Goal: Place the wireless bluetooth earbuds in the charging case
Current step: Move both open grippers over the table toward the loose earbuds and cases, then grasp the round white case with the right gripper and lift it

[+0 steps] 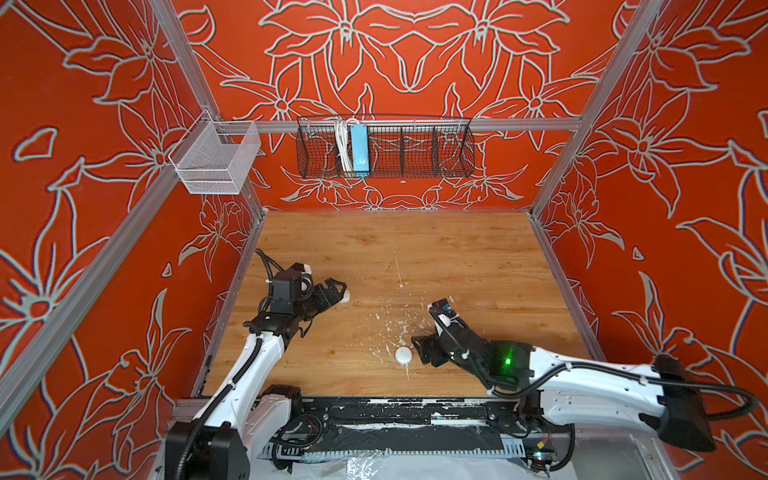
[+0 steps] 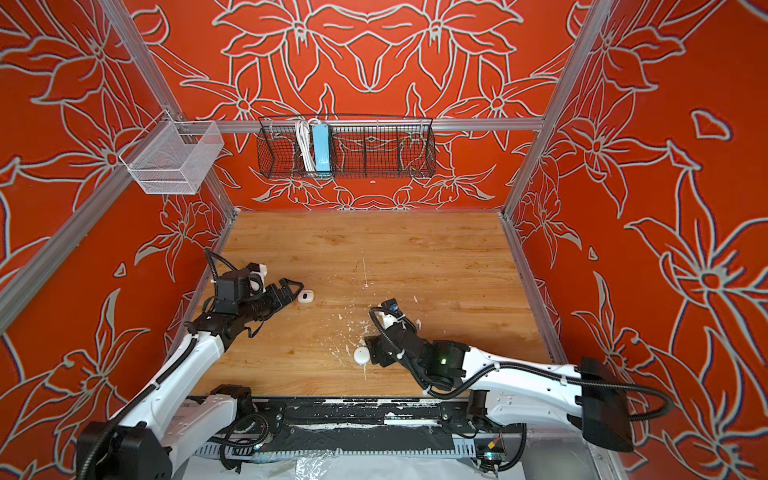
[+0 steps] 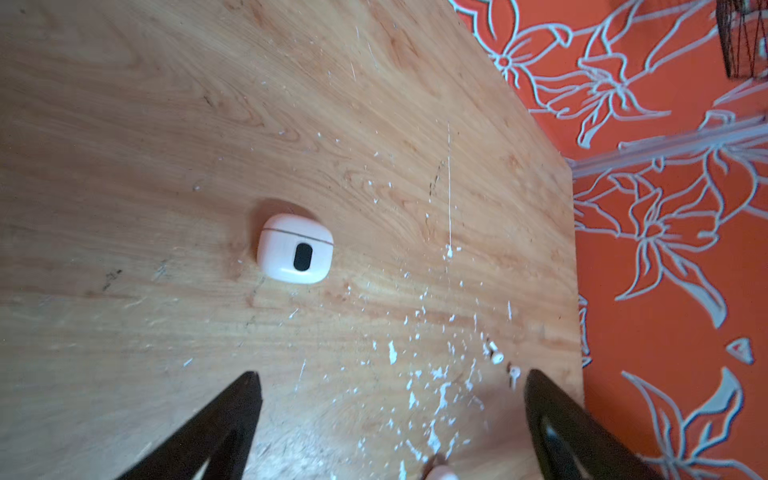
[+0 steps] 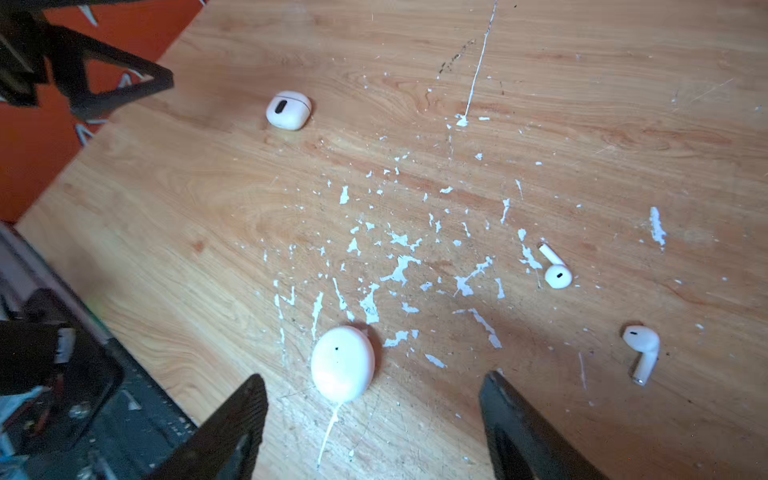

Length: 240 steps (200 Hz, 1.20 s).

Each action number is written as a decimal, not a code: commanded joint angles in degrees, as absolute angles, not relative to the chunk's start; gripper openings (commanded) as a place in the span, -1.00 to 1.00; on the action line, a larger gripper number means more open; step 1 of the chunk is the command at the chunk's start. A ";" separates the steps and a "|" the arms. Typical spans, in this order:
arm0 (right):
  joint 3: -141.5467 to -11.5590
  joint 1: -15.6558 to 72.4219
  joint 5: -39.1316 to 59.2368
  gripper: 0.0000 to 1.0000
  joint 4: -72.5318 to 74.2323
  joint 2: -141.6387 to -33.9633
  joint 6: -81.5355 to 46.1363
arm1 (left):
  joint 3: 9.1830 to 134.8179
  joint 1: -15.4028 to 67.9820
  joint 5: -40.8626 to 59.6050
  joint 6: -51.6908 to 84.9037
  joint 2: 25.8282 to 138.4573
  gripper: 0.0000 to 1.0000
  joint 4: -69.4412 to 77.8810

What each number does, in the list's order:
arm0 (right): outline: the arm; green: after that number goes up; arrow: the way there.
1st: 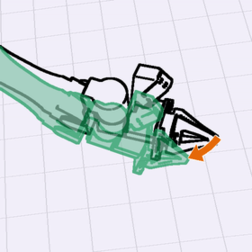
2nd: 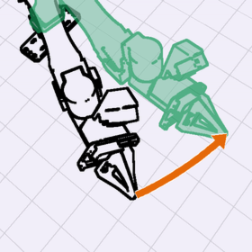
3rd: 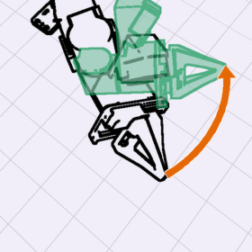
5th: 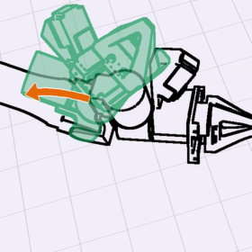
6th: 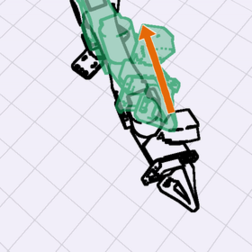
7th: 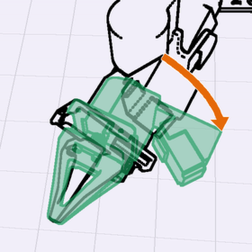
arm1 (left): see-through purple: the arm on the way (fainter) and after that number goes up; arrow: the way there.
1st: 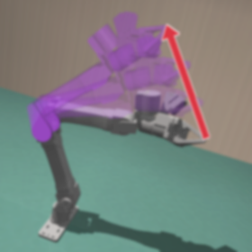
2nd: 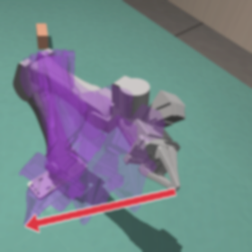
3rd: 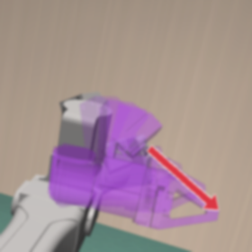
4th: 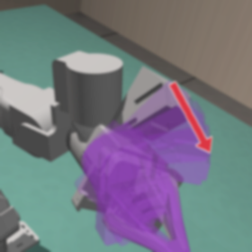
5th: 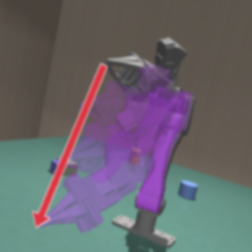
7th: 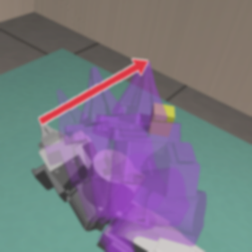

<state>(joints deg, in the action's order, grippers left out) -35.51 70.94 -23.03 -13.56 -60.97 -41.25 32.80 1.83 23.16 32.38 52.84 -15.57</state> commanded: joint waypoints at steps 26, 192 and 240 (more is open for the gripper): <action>-41.79 78.65 -37.51 0.67 -21.03 -70.98 -60.32 | 24.49 1.58 23.64 23.02 41.27 0.95 -21.63; -55.63 80.72 -33.92 0.54 -26.91 -103.26 -71.82 | 18.65 1.67 22.54 25.43 20.06 0.95 -25.11; -55.54 80.90 -32.29 0.32 -26.19 -105.08 -73.04 | 18.61 1.67 22.69 25.32 19.02 0.95 -25.31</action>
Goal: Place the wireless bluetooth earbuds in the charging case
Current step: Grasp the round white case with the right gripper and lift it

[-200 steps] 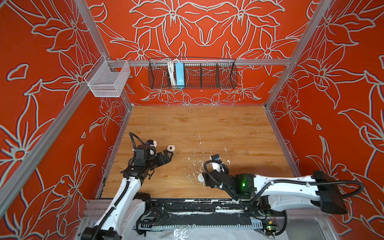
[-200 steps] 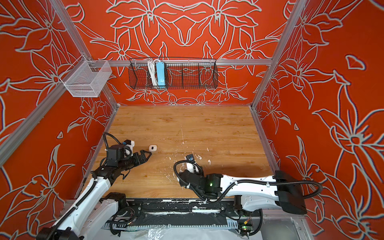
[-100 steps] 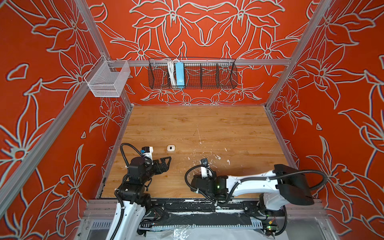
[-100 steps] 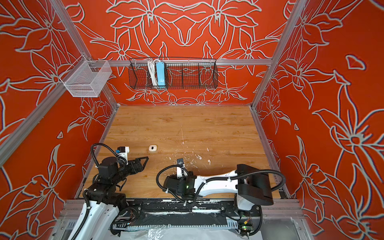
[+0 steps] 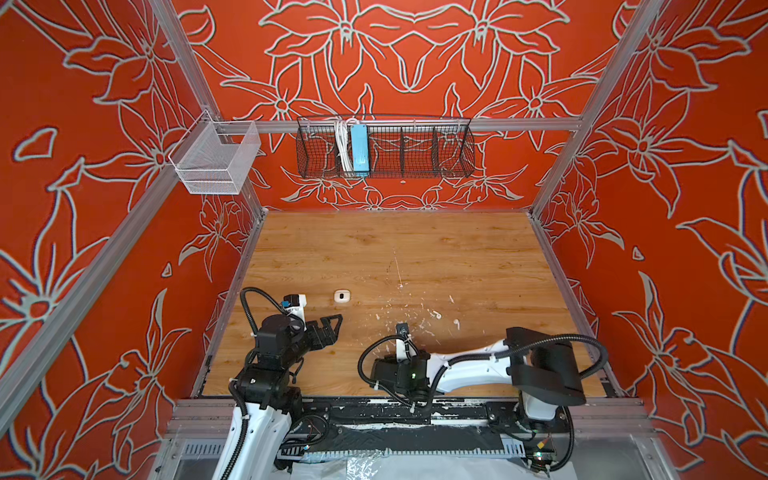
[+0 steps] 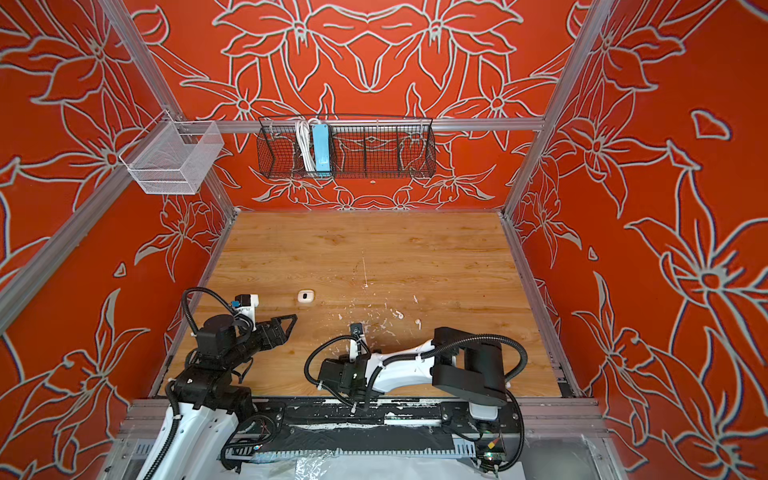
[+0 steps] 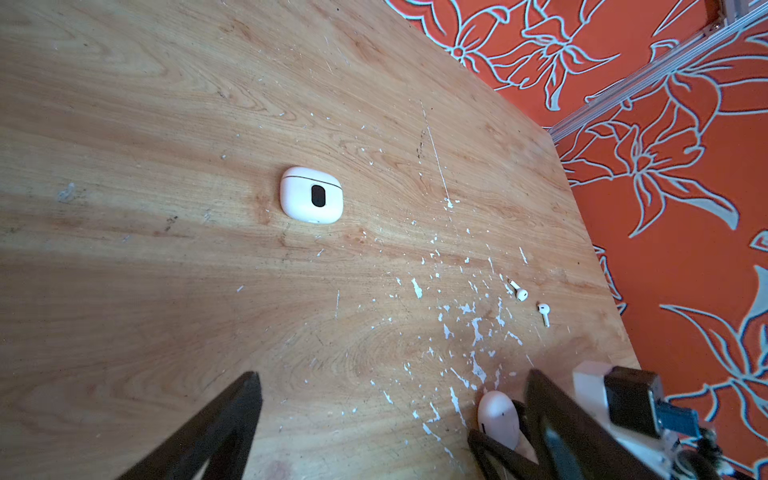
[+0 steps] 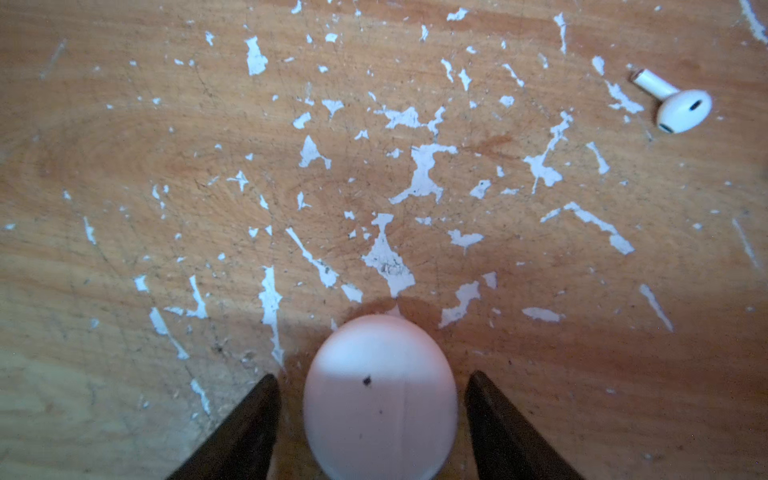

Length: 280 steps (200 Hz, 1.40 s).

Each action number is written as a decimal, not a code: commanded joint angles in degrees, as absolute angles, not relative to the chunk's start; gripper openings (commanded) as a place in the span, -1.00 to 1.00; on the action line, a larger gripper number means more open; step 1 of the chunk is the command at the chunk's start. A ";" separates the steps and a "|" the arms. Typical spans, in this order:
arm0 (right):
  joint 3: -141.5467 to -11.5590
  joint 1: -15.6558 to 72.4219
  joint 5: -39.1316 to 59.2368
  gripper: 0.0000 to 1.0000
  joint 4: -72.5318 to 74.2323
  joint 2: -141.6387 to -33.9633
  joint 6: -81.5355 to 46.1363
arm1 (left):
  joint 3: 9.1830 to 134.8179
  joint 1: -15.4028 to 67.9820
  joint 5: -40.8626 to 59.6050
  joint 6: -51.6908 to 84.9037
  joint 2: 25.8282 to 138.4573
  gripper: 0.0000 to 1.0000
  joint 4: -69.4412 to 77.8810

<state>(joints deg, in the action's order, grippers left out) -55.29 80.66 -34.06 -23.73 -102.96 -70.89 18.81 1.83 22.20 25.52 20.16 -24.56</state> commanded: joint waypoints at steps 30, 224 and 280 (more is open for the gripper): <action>-53.97 80.86 -32.79 0.26 -26.15 -104.64 -75.02 | 18.45 1.67 22.53 25.45 18.12 0.95 -25.58; -51.72 80.86 -31.35 -0.05 -20.10 -107.52 -77.48 | 18.10 1.67 23.12 25.40 16.22 0.95 -25.84; -51.78 80.90 -37.16 -0.21 -19.21 -101.81 -67.59 | 17.28 3.02 29.12 26.34 18.05 0.95 -20.35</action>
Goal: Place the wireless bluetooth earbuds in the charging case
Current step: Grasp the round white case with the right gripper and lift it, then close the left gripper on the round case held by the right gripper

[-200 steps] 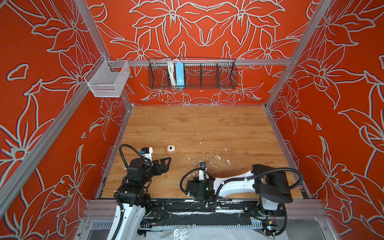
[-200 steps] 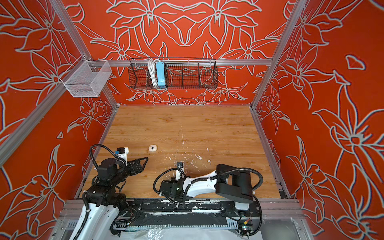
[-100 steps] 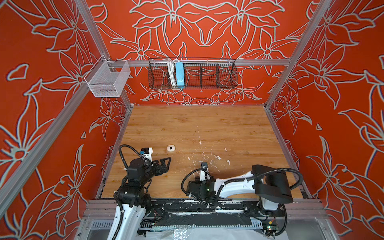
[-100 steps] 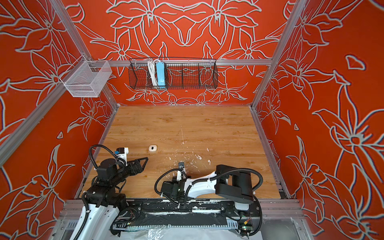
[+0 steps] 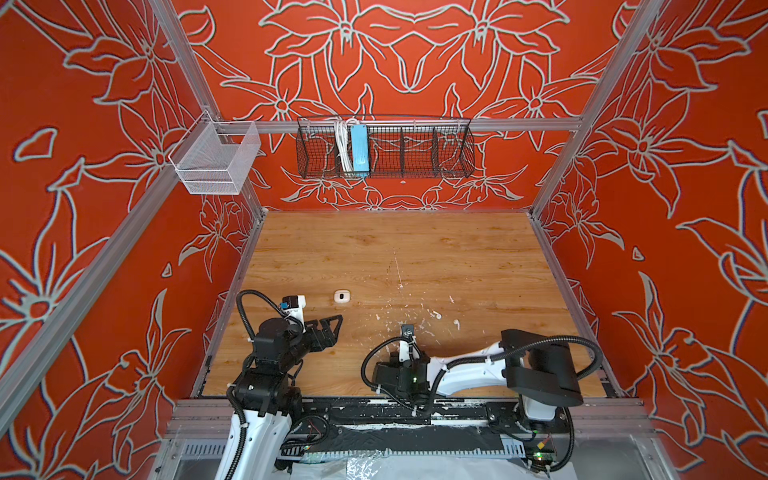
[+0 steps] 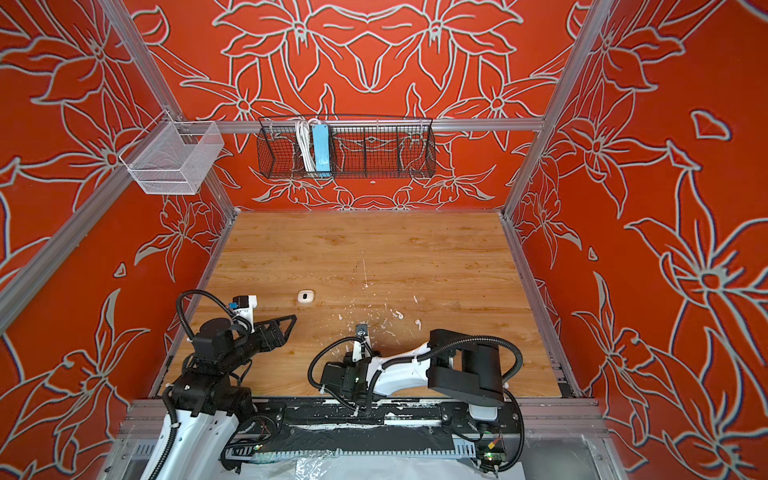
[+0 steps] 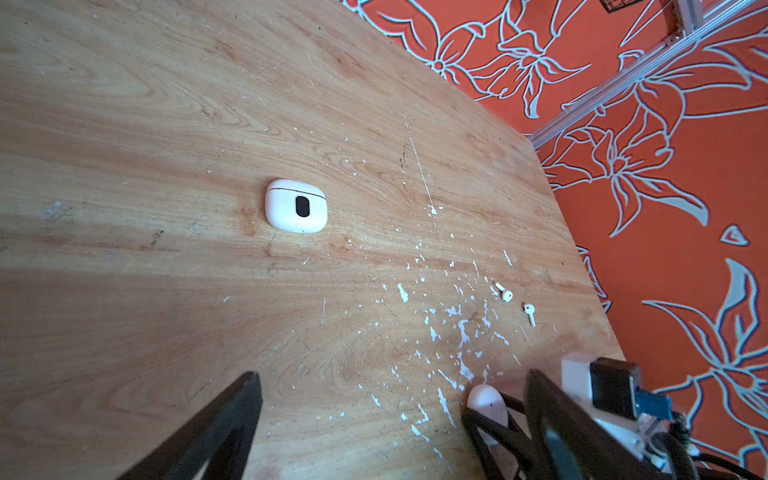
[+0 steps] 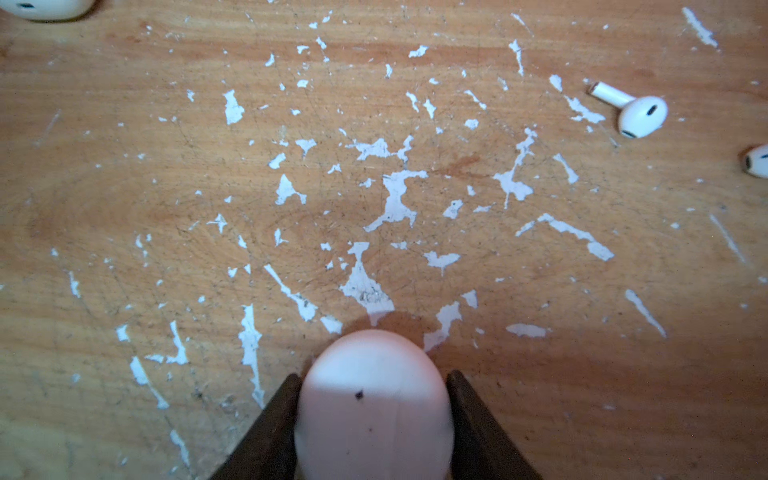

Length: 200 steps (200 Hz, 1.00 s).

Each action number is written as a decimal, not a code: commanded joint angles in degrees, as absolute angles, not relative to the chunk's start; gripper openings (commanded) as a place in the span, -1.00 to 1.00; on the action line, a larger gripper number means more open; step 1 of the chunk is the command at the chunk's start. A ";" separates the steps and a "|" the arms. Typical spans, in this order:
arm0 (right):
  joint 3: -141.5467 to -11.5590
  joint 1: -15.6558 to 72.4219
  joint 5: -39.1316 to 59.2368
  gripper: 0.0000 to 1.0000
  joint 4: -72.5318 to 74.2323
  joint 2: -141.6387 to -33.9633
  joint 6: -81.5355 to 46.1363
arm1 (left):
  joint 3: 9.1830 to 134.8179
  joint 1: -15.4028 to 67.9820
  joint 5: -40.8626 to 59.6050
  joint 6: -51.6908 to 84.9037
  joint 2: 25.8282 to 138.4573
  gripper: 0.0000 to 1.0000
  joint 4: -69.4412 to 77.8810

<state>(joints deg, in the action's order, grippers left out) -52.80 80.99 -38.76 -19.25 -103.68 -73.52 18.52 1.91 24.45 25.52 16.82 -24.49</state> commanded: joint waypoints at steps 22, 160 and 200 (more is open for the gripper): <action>-49.26 80.86 -42.23 -0.24 -12.91 -93.34 -51.24 | 16.19 4.33 37.97 31.88 23.31 0.97 -11.11; -25.22 79.98 -21.82 -0.51 30.76 -56.99 19.69 | 41.92 17.54 48.25 29.67 44.20 0.50 -20.05; -24.64 79.98 -20.35 -0.51 26.99 -51.37 21.27 | 39.68 24.10 44.70 29.80 44.12 0.45 -13.19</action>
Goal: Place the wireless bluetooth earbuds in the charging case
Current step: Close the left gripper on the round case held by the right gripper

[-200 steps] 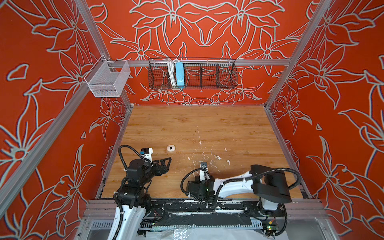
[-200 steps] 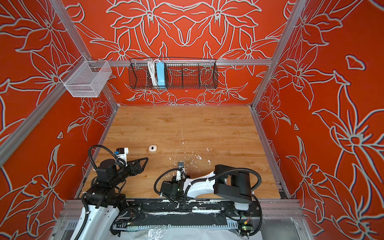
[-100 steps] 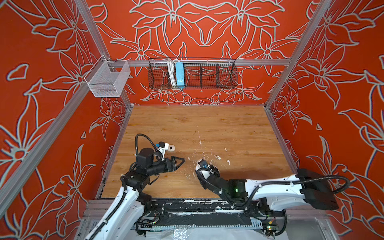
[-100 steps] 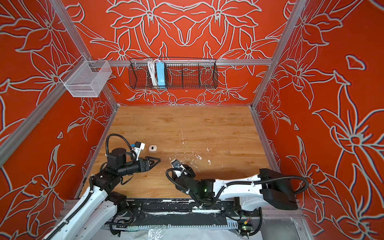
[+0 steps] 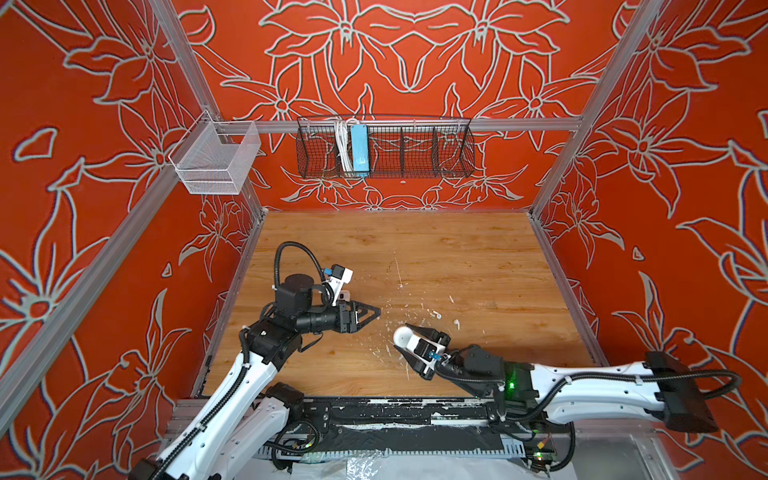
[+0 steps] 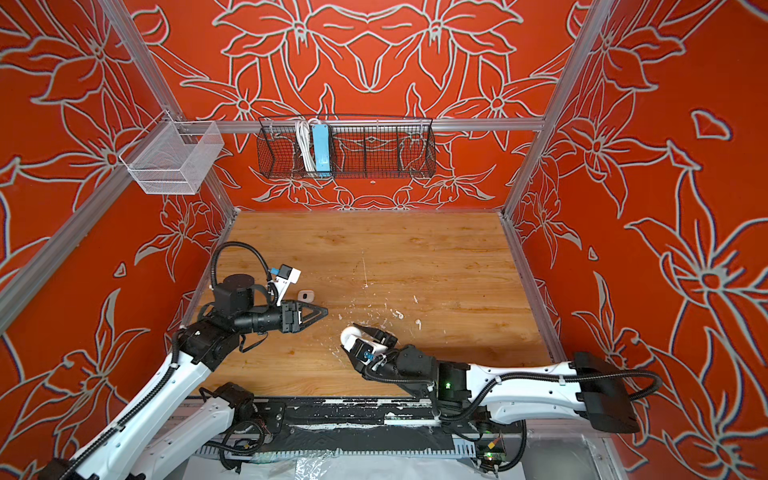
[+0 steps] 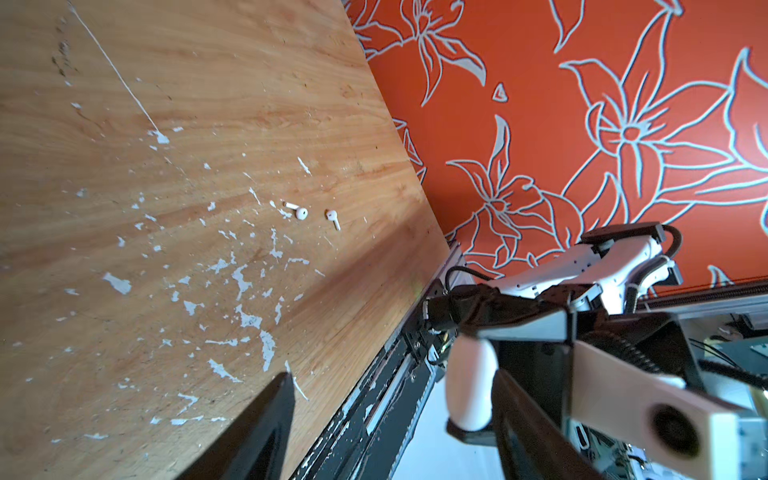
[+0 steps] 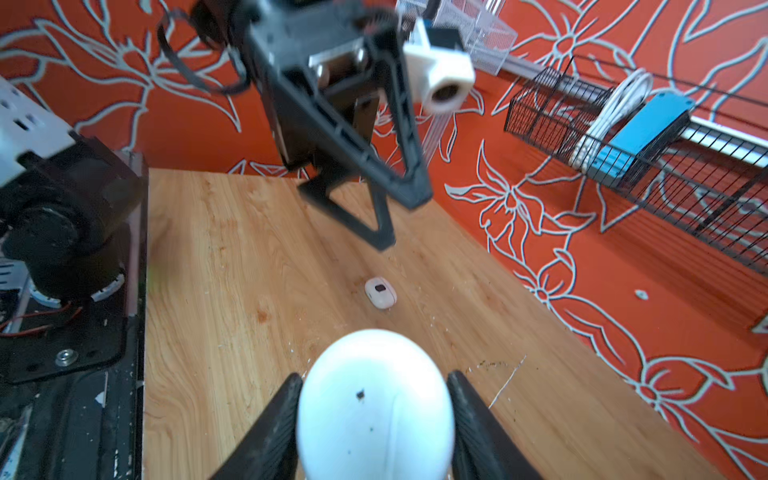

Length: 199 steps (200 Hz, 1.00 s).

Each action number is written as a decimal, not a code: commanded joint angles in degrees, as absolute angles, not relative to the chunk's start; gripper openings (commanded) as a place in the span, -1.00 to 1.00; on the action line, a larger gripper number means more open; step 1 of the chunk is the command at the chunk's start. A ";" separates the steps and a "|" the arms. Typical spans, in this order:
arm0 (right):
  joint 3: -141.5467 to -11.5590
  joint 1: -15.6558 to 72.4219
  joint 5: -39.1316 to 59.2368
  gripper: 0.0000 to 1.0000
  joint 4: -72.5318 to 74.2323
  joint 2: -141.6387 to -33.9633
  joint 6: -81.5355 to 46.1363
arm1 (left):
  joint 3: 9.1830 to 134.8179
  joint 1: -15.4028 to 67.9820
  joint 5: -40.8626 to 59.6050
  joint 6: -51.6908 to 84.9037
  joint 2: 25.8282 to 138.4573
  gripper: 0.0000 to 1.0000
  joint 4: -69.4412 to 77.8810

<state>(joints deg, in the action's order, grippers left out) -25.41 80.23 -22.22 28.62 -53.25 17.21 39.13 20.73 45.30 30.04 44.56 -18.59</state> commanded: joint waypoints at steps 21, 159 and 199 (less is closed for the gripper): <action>-24.28 79.98 -22.32 -0.51 27.16 -50.94 23.12 | 39.46 26.44 44.23 29.77 43.54 0.40 -11.57; -24.52 79.84 -21.80 -0.56 30.99 -52.59 24.96 | 36.39 38.53 40.07 24.22 42.22 0.10 -6.78; -25.66 79.81 -22.52 -0.58 33.48 -55.51 25.84 | 36.58 39.37 39.91 22.44 44.41 0.05 -8.11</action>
